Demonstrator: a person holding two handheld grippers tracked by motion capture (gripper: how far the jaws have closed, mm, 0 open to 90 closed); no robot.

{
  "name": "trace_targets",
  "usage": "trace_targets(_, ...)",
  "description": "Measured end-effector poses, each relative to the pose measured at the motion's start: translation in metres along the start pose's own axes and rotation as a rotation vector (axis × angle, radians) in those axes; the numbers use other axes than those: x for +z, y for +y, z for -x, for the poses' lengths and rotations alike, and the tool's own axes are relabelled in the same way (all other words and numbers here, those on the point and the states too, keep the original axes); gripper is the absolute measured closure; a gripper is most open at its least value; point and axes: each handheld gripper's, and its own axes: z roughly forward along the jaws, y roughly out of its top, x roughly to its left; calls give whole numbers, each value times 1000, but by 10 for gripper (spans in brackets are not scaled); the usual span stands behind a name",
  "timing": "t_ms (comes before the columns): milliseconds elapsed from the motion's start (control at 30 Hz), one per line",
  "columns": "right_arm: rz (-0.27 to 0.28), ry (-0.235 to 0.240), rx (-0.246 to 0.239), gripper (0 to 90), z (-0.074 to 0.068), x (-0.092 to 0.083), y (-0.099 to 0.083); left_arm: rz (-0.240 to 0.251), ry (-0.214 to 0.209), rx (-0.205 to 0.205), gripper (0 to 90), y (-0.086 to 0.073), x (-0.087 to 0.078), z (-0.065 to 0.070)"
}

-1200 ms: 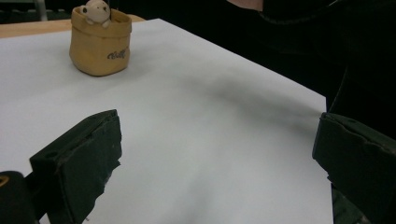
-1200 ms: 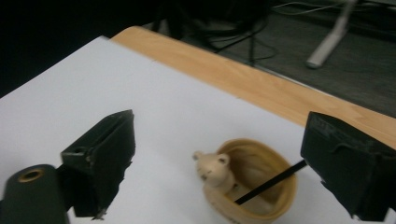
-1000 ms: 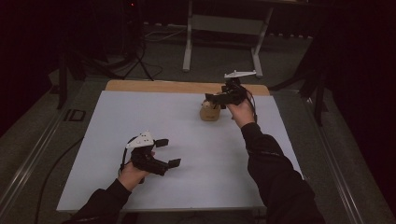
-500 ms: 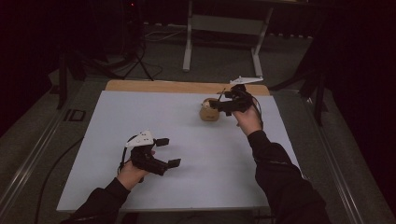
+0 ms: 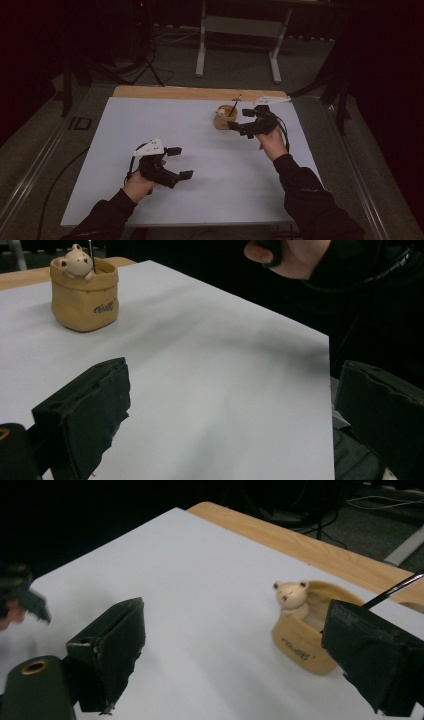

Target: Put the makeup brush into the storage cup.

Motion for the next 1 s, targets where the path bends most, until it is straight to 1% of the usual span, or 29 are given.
trace_targets(67,3,-16,-10,105,-4,-2,-4,3,1,2,18,0,-1,0)
trace_targets(100,1,-15,-9,108,-6,-3,-6,3,-1,-1,18,1,-1,0)
trace_targets(133,0,-36,-16,120,-8,-4,-8,0,2,0,18,1,-1,0)
trace_targets(200,-10,-33,-18,120,-9,-4,-10,3,7,1,18,1,-3,-1)
trace_targets(233,4,-46,-41,129,-14,-7,-16,2,8,0,18,1,-3,-1)
trace_targets(300,4,-50,-49,131,-18,-10,-20,3,7,4,18,1,-4,-1)
trace_targets(467,11,-23,-43,134,-23,-17,-29,5,10,4,18,2,-9,-3)
trace_targets(533,10,-33,-50,135,-26,-19,-34,1,17,9,18,1,-11,-3)
trace_targets(667,11,-24,-49,141,-30,-24,-43,-10,33,23,17,-2,-14,-4)
trace_targets(733,11,-29,-64,167,-31,-25,-49,-12,40,21,17,-3,-17,-5)
trace_targets(767,2,-22,-75,165,-32,-25,-51,-13,42,20,17,-3,-18,-5)
trace_targets(800,0,-28,-83,166,-33,-26,-54,-17,43,23,17,-4,-20,-6)
trace_targets(900,14,-30,-90,176,-35,-29,-62,-23,45,31,18,-5,-24,-7)
trace_targets(967,15,-11,-81,179,-36,-32,-67,-25,46,40,17,-5,-27,-7)
trace_targets(1000,21,-9,-75,179,-37,-34,-70,-26,48,40,17,-6,-29,-8)
